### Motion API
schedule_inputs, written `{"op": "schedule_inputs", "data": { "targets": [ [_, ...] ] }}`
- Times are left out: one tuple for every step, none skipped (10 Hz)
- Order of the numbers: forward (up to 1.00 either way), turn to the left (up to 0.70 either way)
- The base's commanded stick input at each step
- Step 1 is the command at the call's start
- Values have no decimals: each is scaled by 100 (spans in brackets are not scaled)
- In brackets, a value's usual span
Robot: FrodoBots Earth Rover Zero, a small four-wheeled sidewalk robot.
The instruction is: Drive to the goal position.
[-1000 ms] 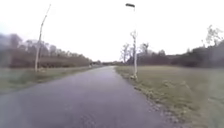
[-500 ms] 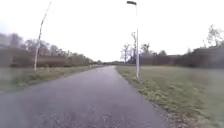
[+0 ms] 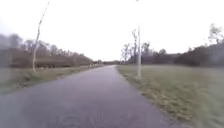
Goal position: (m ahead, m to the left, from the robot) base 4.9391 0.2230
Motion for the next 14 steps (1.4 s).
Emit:
{"op": "schedule_inputs", "data": {
  "targets": [
    [70,0],
    [70,0],
    [70,0],
    [70,0],
    [70,0],
    [70,0],
    [70,0],
    [70,0],
    [70,0],
    [70,0],
    [70,0],
    [70,0],
    [70,0],
    [70,0]
  ]
}}
